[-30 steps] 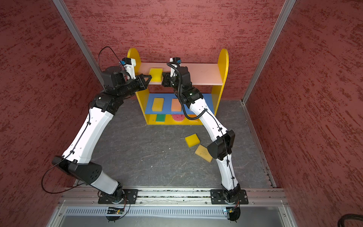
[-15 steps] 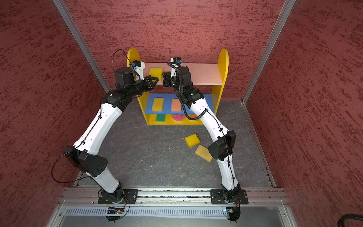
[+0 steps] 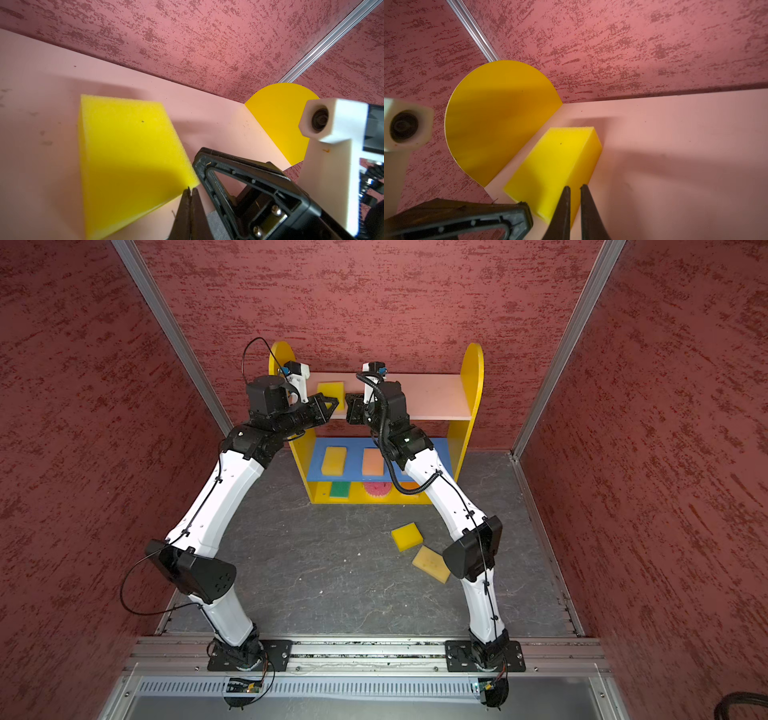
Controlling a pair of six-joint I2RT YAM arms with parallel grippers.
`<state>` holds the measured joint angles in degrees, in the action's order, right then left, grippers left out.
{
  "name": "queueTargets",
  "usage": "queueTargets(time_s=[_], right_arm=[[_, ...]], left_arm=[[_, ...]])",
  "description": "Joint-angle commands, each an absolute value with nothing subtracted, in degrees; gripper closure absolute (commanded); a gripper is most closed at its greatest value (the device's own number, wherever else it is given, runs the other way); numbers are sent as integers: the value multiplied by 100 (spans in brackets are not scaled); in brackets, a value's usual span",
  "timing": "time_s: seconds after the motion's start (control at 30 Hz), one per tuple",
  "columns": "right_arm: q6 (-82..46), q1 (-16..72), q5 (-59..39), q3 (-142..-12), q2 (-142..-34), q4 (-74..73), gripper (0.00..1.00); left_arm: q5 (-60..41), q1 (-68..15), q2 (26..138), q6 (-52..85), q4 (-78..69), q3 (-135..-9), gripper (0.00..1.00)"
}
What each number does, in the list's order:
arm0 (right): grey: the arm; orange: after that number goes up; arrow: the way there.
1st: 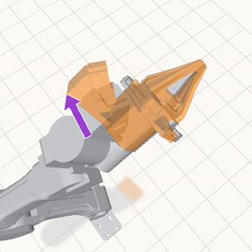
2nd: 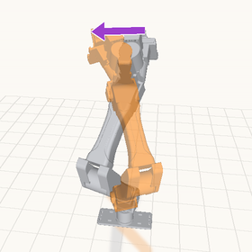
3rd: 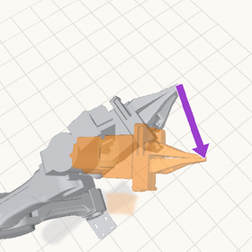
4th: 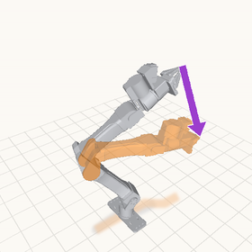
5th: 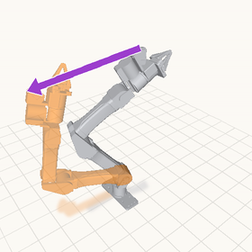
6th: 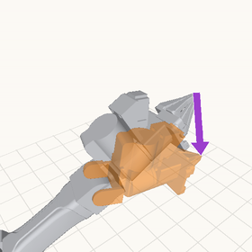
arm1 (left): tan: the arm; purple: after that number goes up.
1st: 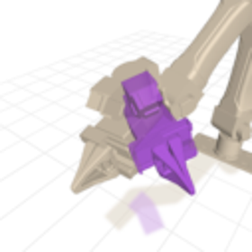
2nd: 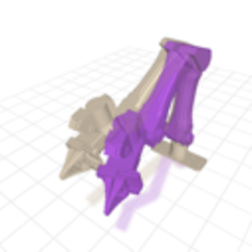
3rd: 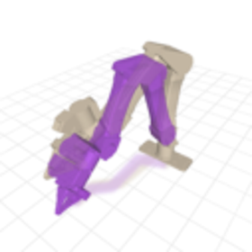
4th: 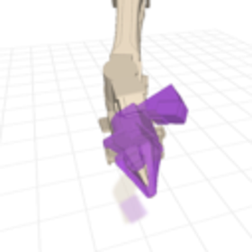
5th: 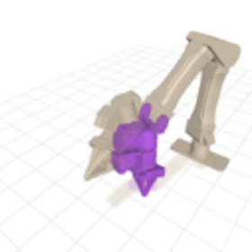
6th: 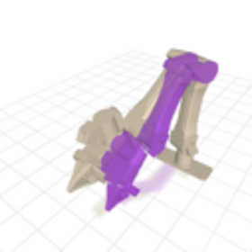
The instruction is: Place and organize the cleaning sponges onto the shelf
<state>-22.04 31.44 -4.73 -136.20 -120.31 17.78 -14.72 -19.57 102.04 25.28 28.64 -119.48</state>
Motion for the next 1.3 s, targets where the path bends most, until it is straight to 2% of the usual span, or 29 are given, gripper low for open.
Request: queueTargets(time_s=[0.0, 0.63, 1.27], right_arm=[[-2163, 2997, -421, -13487, -11929, 1902, 86], [-2248, 2945, -475, -13232, -11830, 1724, 82], [-2282, 2919, -519, -13199, -11847, 1765, 79]], left_arm=[[-1444, -1964, 10284, 2538, 2896, -12023, 97], [-1251, -1759, 10160, 2539, 2790, -11786, 97], [-1391, -1937, 10388, 2567, 2811, -12029, 97]])
